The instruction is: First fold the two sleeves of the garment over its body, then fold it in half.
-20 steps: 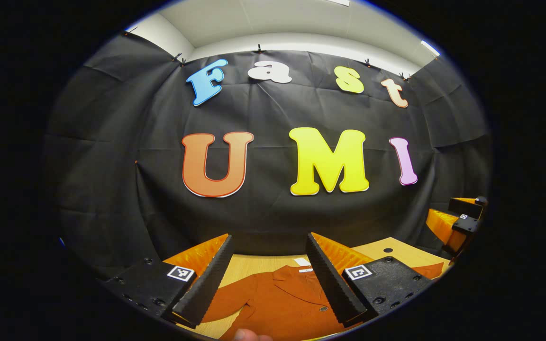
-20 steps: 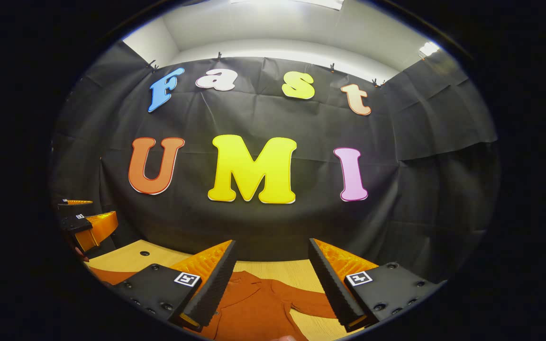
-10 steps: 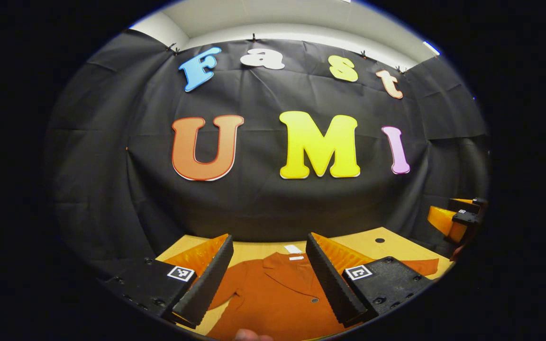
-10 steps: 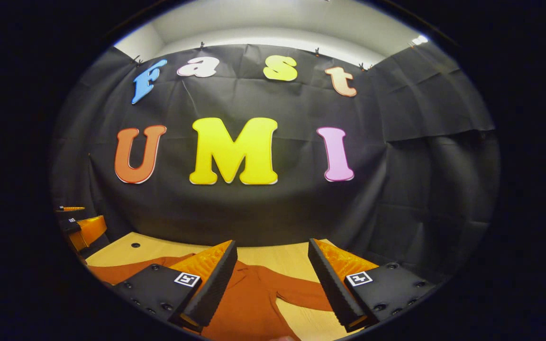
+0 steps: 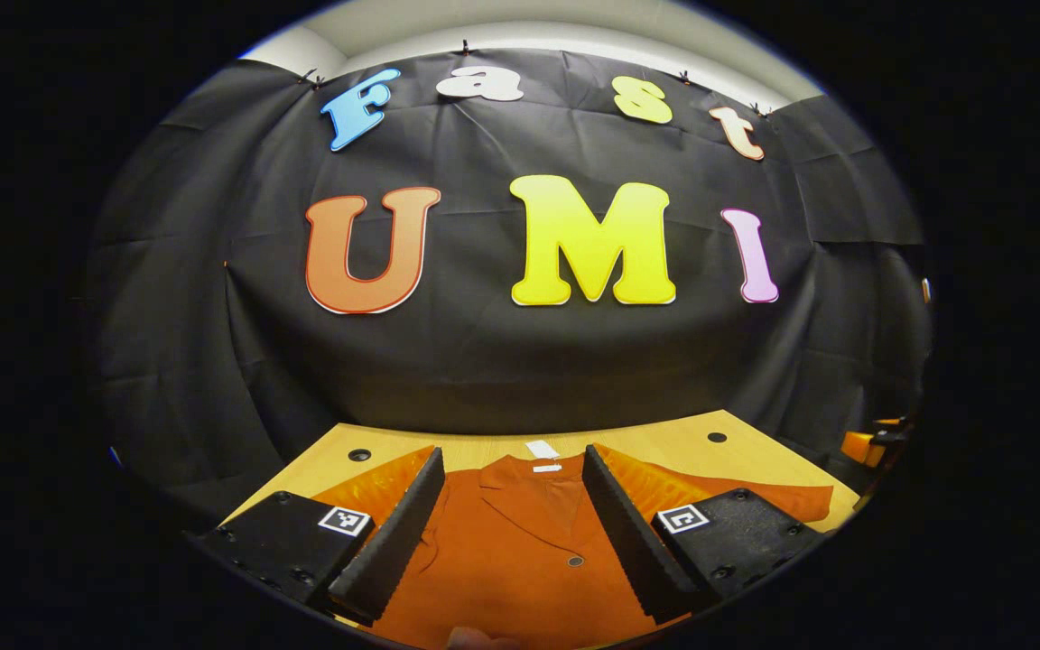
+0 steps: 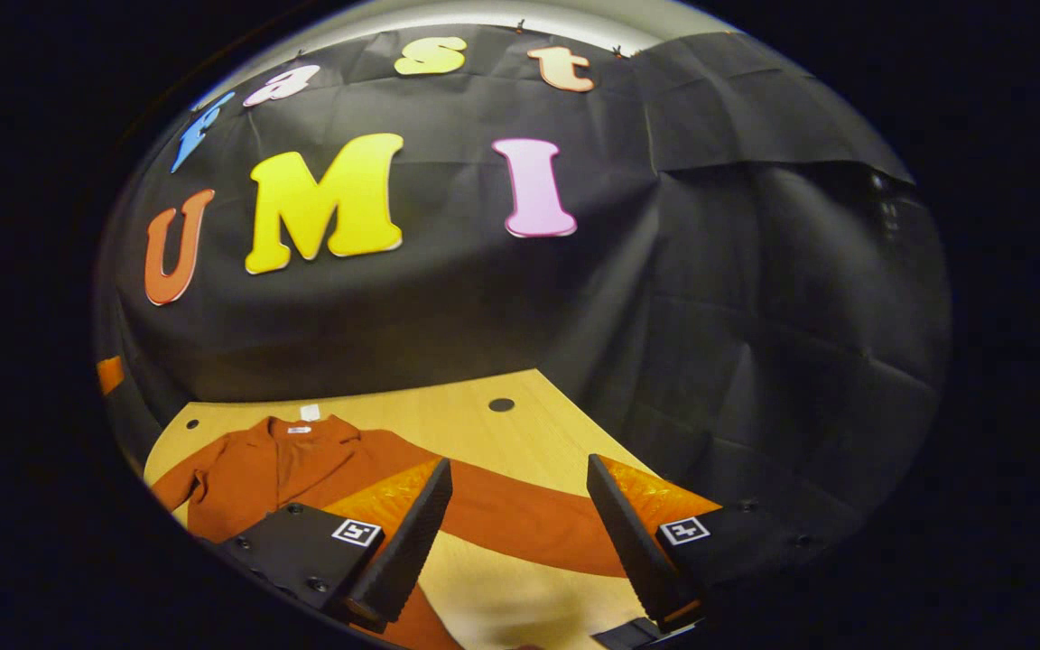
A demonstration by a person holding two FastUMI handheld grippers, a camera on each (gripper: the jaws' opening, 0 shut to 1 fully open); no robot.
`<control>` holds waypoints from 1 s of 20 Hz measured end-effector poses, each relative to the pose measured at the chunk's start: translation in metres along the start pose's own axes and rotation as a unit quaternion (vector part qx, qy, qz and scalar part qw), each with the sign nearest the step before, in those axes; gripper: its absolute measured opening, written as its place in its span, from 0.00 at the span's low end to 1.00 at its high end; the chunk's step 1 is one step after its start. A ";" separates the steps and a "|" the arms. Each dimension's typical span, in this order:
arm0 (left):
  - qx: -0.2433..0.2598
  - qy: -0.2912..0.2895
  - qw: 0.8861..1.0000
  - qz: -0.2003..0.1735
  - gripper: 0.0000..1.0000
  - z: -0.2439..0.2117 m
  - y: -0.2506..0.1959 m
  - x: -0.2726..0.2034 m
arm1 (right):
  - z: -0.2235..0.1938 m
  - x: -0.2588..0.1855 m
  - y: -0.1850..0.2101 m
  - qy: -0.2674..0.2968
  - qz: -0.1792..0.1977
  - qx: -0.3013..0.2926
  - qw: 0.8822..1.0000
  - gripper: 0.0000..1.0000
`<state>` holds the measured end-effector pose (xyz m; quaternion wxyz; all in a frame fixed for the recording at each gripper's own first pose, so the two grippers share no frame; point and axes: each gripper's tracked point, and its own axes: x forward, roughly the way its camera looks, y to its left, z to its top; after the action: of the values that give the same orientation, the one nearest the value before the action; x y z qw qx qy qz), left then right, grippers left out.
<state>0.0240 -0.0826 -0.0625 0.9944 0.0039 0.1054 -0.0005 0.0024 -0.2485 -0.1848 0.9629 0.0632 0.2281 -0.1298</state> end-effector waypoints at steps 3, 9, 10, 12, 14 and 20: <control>0.013 0.016 1.000 -0.008 0.99 -0.005 -0.026 0.009 | -0.036 0.026 -0.028 0.049 -0.011 0.010 0.999 0.96; 0.040 0.050 0.998 -0.018 0.99 -0.015 -0.072 0.019 | -0.105 0.060 -0.089 0.146 -0.050 0.027 0.988 0.96; 0.041 0.056 0.997 -0.017 0.99 -0.018 -0.077 0.019 | -0.115 0.064 -0.098 0.163 -0.056 0.025 0.985 0.96; 0.042 0.064 0.997 -0.010 0.99 -0.023 -0.083 0.018 | -0.132 0.072 -0.108 0.189 -0.059 0.024 0.980 0.96; 0.039 0.078 0.996 -0.004 0.99 -0.029 -0.083 0.017 | -0.149 0.078 -0.110 0.214 -0.058 0.015 0.975 0.96; 0.061 0.078 0.995 -0.006 0.99 -0.025 -0.075 0.025 | -0.170 0.084 -0.108 0.246 -0.064 0.018 0.967 0.96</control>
<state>0.0429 -0.1570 -0.0931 0.9810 0.0641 0.1825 -0.0128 -0.0272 -0.3397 -0.3804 0.8655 0.0954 0.4591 -0.1761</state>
